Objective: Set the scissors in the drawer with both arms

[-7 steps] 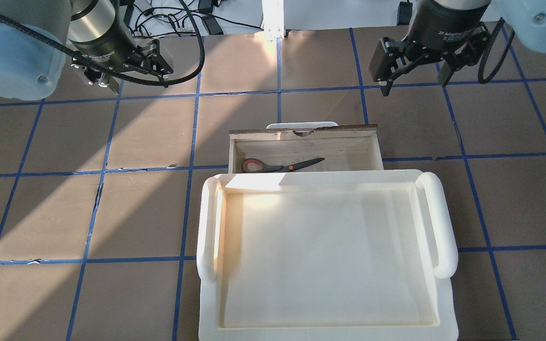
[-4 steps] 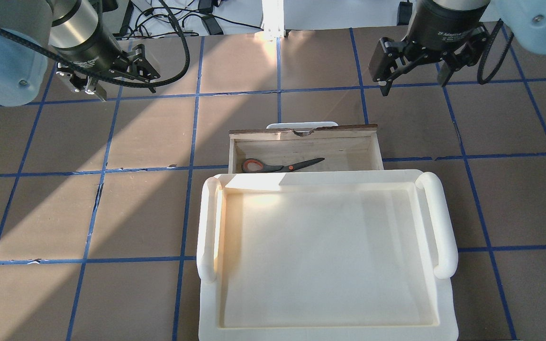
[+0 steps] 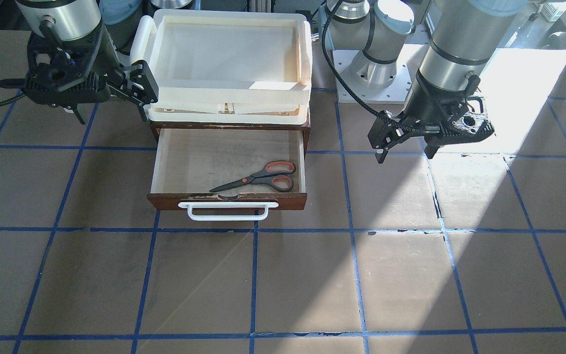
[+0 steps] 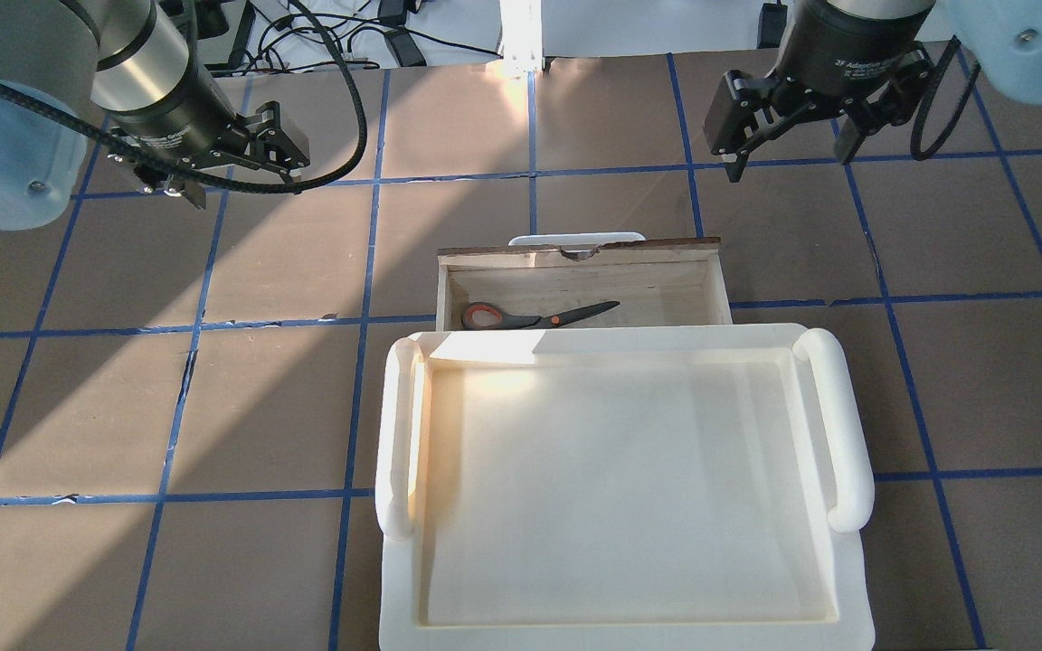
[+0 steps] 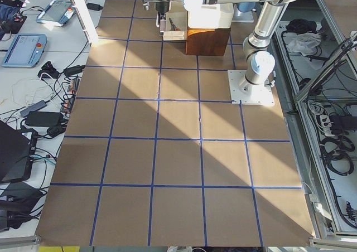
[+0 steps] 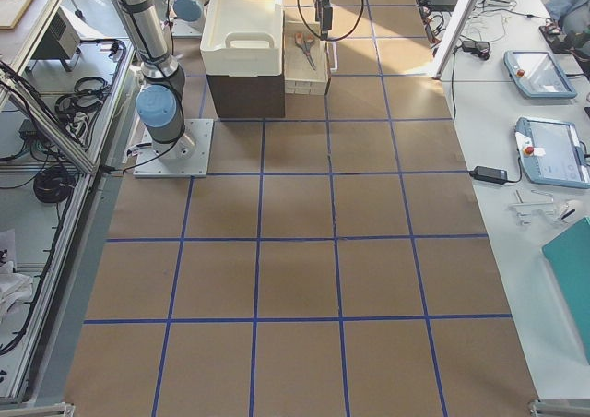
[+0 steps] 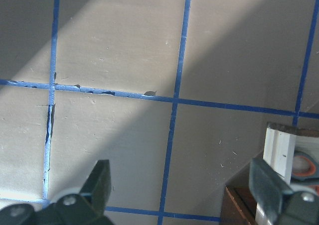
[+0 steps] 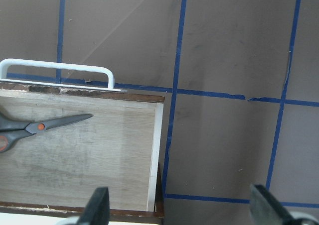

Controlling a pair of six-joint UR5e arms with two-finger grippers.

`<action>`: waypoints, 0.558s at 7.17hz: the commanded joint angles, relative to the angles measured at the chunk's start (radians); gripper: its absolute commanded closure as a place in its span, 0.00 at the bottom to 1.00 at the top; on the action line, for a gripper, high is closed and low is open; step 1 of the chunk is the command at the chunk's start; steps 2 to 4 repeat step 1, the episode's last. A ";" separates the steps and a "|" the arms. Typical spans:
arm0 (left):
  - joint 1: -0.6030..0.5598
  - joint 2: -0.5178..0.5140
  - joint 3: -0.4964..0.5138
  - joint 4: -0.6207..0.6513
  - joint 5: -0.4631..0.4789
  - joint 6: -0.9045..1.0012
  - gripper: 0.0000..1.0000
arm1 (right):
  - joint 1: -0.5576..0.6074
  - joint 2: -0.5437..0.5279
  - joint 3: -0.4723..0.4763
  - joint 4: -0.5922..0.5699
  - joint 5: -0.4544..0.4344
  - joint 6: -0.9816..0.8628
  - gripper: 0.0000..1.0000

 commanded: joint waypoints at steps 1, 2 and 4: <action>-0.001 0.002 -0.002 0.002 -0.008 0.001 0.00 | 0.000 0.000 0.000 0.000 -0.002 -0.001 0.00; -0.001 0.002 -0.002 0.002 -0.008 0.001 0.00 | 0.000 0.000 0.000 0.000 -0.002 -0.001 0.00; -0.001 0.002 -0.002 0.002 -0.008 0.001 0.00 | 0.000 0.000 0.000 0.000 -0.002 -0.001 0.00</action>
